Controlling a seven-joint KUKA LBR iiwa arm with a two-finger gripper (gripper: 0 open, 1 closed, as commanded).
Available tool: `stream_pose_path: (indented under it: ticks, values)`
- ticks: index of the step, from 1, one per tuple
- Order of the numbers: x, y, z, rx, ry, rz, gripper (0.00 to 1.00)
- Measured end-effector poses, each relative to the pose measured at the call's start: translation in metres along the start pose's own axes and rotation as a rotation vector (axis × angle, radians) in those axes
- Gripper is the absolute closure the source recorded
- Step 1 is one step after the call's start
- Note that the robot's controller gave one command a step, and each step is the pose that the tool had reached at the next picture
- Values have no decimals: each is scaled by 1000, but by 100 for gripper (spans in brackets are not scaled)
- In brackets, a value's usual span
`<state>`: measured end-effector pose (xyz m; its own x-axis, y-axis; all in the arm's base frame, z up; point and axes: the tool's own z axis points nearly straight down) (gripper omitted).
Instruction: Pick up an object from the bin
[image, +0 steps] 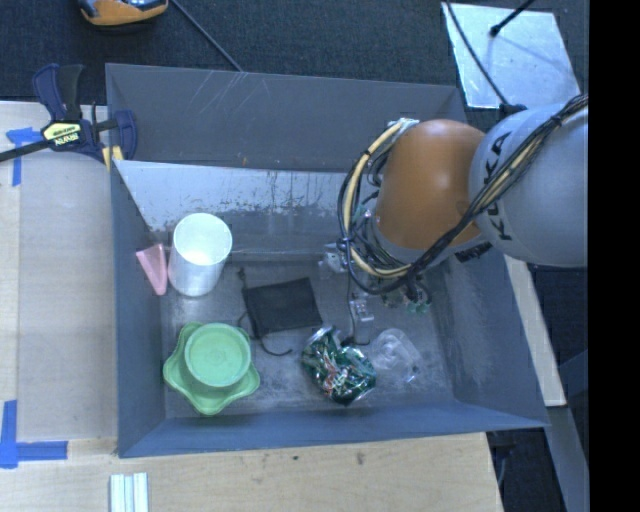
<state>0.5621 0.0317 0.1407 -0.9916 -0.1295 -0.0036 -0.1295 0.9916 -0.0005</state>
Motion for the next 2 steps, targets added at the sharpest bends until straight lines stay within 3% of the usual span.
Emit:
stream_pose_path:
  ticks: [1, 2]
  values:
    - [-33, 17, 38, -1, -3, -49, 0]
    - [-49, 43, 63, 0, -6, -336, 100]
